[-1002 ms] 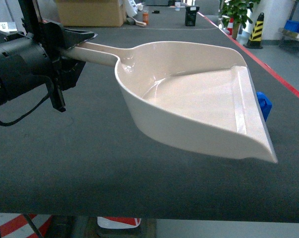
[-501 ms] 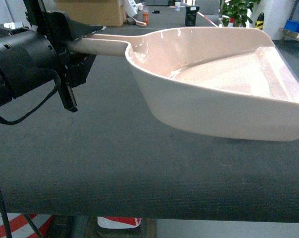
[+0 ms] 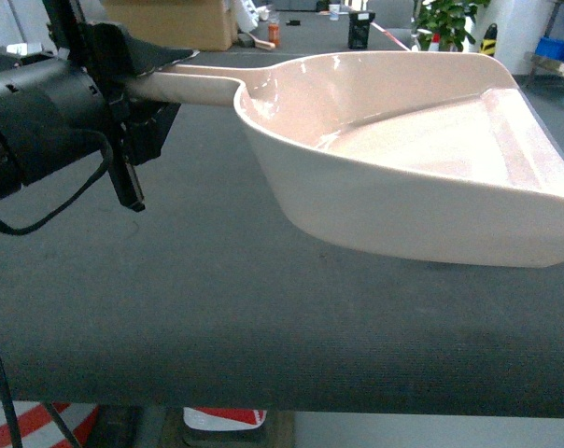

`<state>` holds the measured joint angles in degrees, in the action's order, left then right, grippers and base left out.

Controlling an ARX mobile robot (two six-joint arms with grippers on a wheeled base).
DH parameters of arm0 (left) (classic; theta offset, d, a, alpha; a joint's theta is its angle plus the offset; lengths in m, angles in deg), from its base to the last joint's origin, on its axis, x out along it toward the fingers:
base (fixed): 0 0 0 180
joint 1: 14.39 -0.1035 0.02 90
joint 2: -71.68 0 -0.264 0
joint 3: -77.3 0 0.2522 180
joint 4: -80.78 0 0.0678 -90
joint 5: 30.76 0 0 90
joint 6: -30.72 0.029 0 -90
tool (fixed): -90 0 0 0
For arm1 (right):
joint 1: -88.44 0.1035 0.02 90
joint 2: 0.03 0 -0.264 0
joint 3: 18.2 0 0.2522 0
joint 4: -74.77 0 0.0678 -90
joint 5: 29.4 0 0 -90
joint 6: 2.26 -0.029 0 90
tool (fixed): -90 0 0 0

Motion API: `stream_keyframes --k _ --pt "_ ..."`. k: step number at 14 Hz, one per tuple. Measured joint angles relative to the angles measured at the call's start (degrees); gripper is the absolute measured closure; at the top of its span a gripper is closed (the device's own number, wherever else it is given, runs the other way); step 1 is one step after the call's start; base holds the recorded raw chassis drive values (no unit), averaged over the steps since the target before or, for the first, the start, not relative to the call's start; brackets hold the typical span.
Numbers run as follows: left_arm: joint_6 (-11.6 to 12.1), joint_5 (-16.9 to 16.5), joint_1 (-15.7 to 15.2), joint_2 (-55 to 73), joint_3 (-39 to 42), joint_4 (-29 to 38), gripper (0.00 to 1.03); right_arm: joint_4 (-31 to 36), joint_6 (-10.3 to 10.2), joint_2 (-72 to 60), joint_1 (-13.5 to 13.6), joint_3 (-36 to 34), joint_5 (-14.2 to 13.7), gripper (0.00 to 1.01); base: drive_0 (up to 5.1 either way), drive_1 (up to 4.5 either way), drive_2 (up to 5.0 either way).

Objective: Place part in tray to right shelf

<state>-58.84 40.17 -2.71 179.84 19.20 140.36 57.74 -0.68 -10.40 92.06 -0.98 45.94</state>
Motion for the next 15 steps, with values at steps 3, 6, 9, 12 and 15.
stream_keyframes --k 3,6,9,12,15 --pt "0.02 0.0 0.0 0.0 0.0 0.2 0.9 25.49 0.9 -38.86 -10.49 9.44 5.4 0.03 0.0 0.0 0.0" --pt "0.04 0.02 0.0 0.0 0.0 0.04 0.9 33.46 3.13 -69.46 -9.86 24.39 17.81 0.03 0.0 0.0 0.0" --pt "0.04 0.0 0.0 0.0 0.0 0.02 0.9 31.08 7.26 -90.51 -5.66 40.06 19.71 0.03 0.0 0.0 0.0" --pt "0.04 0.04 -0.04 0.0 0.0 0.0 0.9 27.82 7.5 -101.09 -2.78 51.43 19.69 0.03 0.0 0.0 0.0" --pt "0.07 0.0 -0.04 0.0 0.0 0.0 0.9 26.62 5.97 -109.66 -0.17 62.1 15.26 0.03 0.0 0.0 0.0"
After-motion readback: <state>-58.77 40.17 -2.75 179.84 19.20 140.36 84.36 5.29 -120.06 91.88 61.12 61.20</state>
